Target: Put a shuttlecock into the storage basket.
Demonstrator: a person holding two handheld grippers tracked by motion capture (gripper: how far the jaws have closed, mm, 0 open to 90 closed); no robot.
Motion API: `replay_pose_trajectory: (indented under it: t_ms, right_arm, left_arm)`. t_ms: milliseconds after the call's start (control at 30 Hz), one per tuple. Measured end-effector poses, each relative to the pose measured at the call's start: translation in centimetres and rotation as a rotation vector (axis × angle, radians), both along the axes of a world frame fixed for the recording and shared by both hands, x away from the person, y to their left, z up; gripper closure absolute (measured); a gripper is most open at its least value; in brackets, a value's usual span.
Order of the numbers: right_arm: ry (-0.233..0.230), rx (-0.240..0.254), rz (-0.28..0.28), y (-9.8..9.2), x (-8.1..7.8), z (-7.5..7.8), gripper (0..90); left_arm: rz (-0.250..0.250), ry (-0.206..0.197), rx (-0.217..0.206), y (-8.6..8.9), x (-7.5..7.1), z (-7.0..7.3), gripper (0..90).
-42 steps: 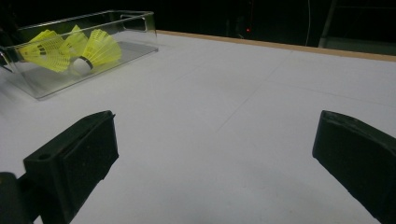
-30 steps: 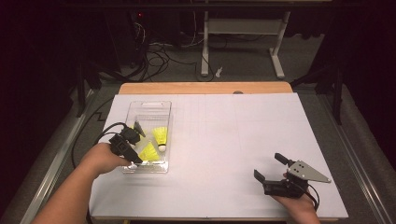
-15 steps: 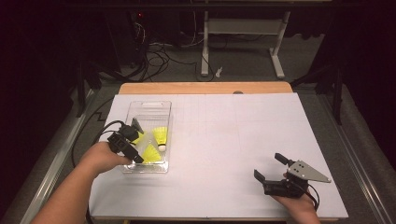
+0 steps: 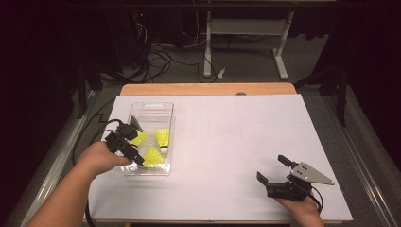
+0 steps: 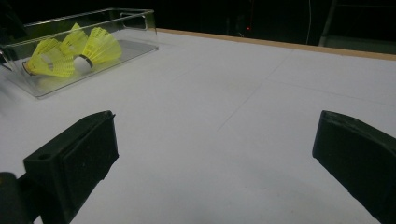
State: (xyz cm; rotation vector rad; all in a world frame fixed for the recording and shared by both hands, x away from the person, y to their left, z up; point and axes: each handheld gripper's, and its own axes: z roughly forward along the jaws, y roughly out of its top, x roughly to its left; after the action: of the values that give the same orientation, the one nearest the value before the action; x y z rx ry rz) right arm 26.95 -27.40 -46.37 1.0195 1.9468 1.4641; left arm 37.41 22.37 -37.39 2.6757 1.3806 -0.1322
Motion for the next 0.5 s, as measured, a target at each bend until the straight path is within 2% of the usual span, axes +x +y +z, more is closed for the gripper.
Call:
replay_pose_trajectory:
  t_ms: [167,233,300,500]
  right_arm:
    - [0.000,0.001,0.001,0.0,-0.1,0.0,0.9]
    - [0.000,0.000,0.001,0.1,-0.1,0.0,0.9]
    - [-0.002,-0.001,0.000,0.1,-0.1,0.0,0.9]
    - [-0.008,0.001,-0.002,0.0,-0.1,0.1,0.8]
  left_arm:
    - [-0.001,-0.013,-0.007,0.1,-0.5,1.2,27.6]
    - [0.005,-0.006,-0.016,0.3,-0.7,1.6,26.1]
    - [0.009,-0.009,-0.006,0.4,-1.0,1.8,24.0]
    - [0.032,-0.021,0.001,0.7,-1.5,2.2,7.9]
